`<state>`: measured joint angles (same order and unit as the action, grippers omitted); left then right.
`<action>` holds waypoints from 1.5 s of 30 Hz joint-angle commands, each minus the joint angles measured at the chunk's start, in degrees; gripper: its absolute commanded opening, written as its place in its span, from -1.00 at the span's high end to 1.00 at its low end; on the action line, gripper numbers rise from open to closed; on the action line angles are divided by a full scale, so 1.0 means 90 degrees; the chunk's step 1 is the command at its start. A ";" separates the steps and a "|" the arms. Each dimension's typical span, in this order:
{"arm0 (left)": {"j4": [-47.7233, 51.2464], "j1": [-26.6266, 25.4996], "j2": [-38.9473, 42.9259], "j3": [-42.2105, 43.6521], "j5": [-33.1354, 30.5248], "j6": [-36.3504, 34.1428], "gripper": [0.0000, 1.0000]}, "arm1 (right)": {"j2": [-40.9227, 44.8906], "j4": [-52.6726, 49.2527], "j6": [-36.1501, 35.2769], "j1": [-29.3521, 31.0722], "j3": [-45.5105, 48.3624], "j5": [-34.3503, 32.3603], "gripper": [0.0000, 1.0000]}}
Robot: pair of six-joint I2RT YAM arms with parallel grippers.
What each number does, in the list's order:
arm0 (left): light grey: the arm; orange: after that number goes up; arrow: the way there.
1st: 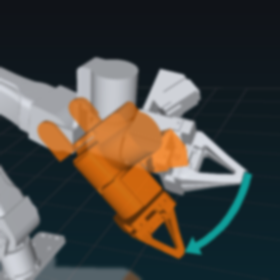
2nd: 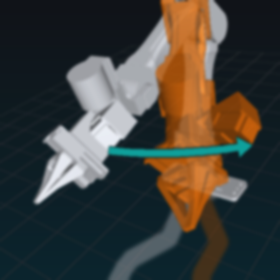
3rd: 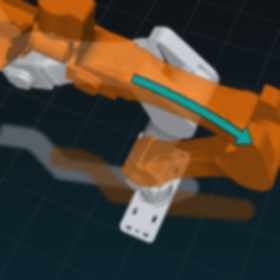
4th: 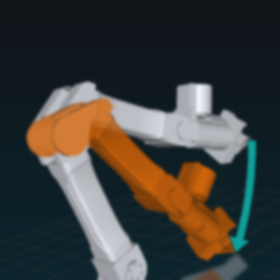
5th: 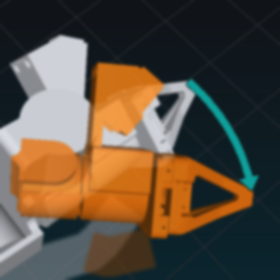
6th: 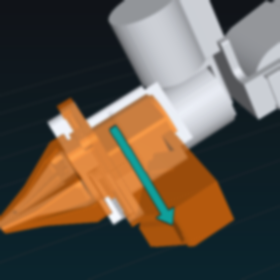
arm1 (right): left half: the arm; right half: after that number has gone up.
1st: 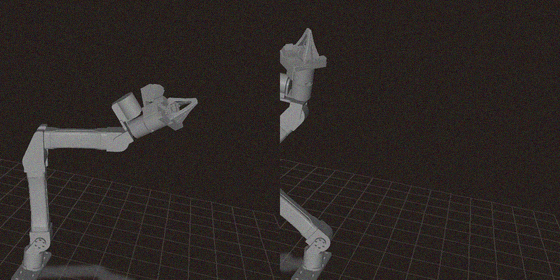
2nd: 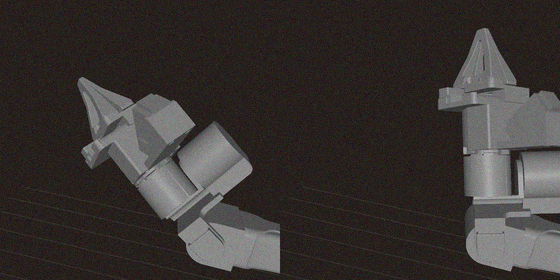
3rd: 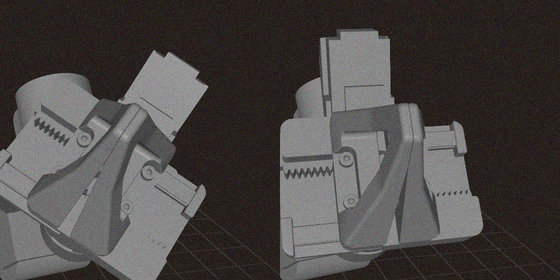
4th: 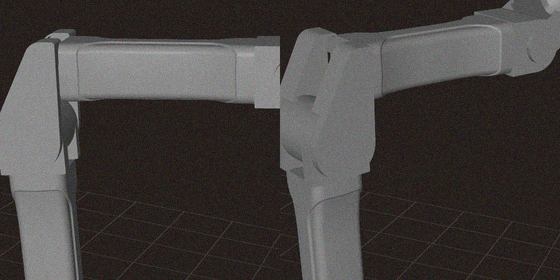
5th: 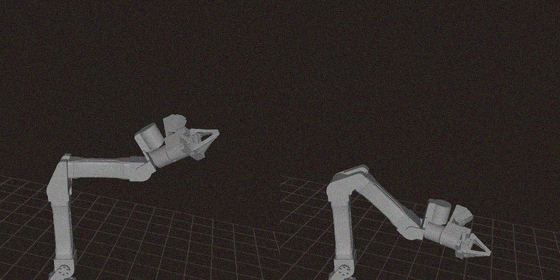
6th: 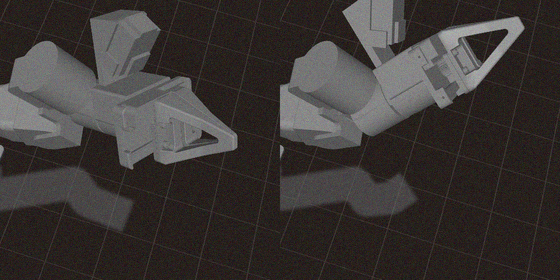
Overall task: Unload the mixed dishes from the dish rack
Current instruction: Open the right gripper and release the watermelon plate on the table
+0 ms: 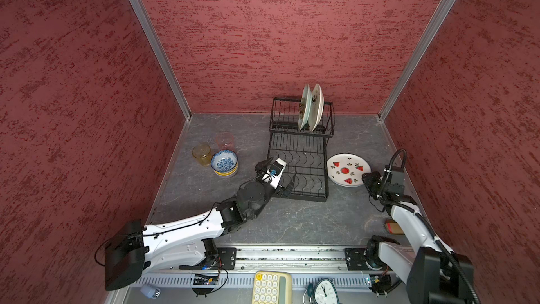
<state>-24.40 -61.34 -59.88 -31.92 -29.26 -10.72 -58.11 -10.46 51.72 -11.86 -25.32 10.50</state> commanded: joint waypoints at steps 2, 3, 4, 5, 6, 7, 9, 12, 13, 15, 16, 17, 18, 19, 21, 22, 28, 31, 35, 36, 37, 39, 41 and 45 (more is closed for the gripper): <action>0.0027 0.0031 0.0032 -0.0066 -0.0060 0.0078 -0.99 | 0.0031 0.0256 -0.0083 -0.0035 -0.0077 0.0024 0.10; 0.0027 0.0030 0.0032 -0.0066 -0.0060 0.0072 -0.99 | 0.0031 0.0249 -0.0074 -0.0031 -0.0078 0.0015 0.09; 0.0033 0.0034 0.0032 -0.0065 -0.0060 0.0078 -0.99 | 0.0032 0.0244 -0.0080 -0.0031 -0.0077 0.0015 0.08; 0.0039 0.0029 0.0033 -0.0066 -0.0068 0.0078 -0.99 | 0.0031 0.0244 -0.0083 -0.0033 -0.0077 0.0022 0.08; 0.0034 0.0031 0.0032 -0.0061 -0.0073 0.0074 -0.99 | 0.0033 0.0245 -0.0080 -0.0036 -0.0092 0.0024 0.07; 0.0036 0.0033 0.0032 -0.0062 -0.0066 0.0072 -0.99 | 0.0037 0.0247 -0.0083 -0.0039 -0.0087 0.0033 0.06; 0.0030 0.0030 0.0027 -0.0060 -0.0065 0.0077 -0.99 | 0.0040 0.0245 -0.0088 -0.0031 -0.0087 0.0051 0.05; 0.0026 0.0029 0.0011 -0.0059 -0.0062 0.0078 -0.99 | 0.0016 0.0287 -0.0164 -0.0030 -0.0104 0.0116 -0.01; 0.0031 0.0034 0.0009 -0.0058 -0.0051 0.0086 -0.99 | -0.0007 0.0292 -0.0191 -0.0032 -0.0111 0.0145 -0.04; 0.0031 0.0031 0.0003 -0.0063 -0.0050 0.0086 -0.99 | -0.0088 0.0306 -0.0275 -0.0032 -0.0135 0.0194 -0.09; 0.0035 0.0038 0.0002 -0.0075 -0.0050 0.0087 -0.99 | -0.0131 0.0298 -0.0297 -0.0031 -0.0145 0.0204 -0.10; 0.0034 0.0035 0.0003 -0.0074 -0.0050 0.0080 -0.99 | -0.0186 0.0286 -0.0330 -0.0033 -0.0160 0.0233 -0.11; 0.0032 0.0036 0.0003 -0.0076 -0.0050 0.0087 -0.99 | -0.0229 0.0308 -0.0363 -0.0030 -0.0165 0.0268 -0.12; 0.0026 0.0032 0.0003 -0.0076 -0.0050 0.0085 -0.99 | -0.0265 0.0320 -0.0375 -0.0030 -0.0165 0.0302 -0.14; 0.0033 0.0032 -0.0003 -0.0075 -0.0050 0.0095 -0.99 | -0.0292 0.0368 -0.0417 -0.0037 -0.0155 0.0368 -0.20; 0.0035 0.0029 -0.0007 -0.0072 -0.0044 0.0099 -0.99 | -0.0294 0.0403 -0.0457 -0.0030 -0.0146 0.0407 -0.24; 0.0107 0.0030 -0.0073 -0.0146 -0.0002 0.0184 -0.99 | -0.0273 0.0489 -0.0715 -0.0033 -0.0171 0.0717 -0.38; 0.0208 0.0034 -0.0101 -0.0241 0.0099 0.0326 -0.99 | -0.0205 0.0495 -0.0846 -0.0036 -0.0175 0.0881 -0.45; 0.0518 -0.0011 -0.0065 -0.0479 0.0342 0.0643 -0.99 | -0.0069 0.0639 -0.0968 -0.0030 -0.0170 0.1326 -0.59; 0.0619 -0.0039 -0.0042 -0.0544 0.0368 0.0691 -0.99 | -0.0035 0.0694 -0.0972 -0.0032 -0.0165 0.1489 -0.62; 0.0731 -0.0090 -0.0029 -0.0605 0.0370 0.0725 -0.99 | 0.0016 0.0749 -0.0964 -0.0031 -0.0147 0.1637 -0.66; 0.0894 -0.0164 0.0001 -0.0716 0.0370 0.0755 -0.99 | 0.0146 0.0874 -0.0972 -0.0032 -0.0091 0.1896 -0.71; 0.1099 -0.0207 0.0022 -0.0862 0.0370 0.0837 -0.99 | 0.0330 0.1021 -0.0971 -0.0035 -0.0016 0.2177 -0.74; 0.1415 -0.0215 -0.0034 -0.1169 0.0490 0.1048 -0.99 | 0.0759 0.1195 -0.0981 -0.0036 0.0067 0.2631 -0.79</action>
<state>-14.94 -63.07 -60.51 -40.16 -26.37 -3.55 -53.93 -3.44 43.97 -11.86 -25.39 28.93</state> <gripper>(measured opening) 0.996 0.892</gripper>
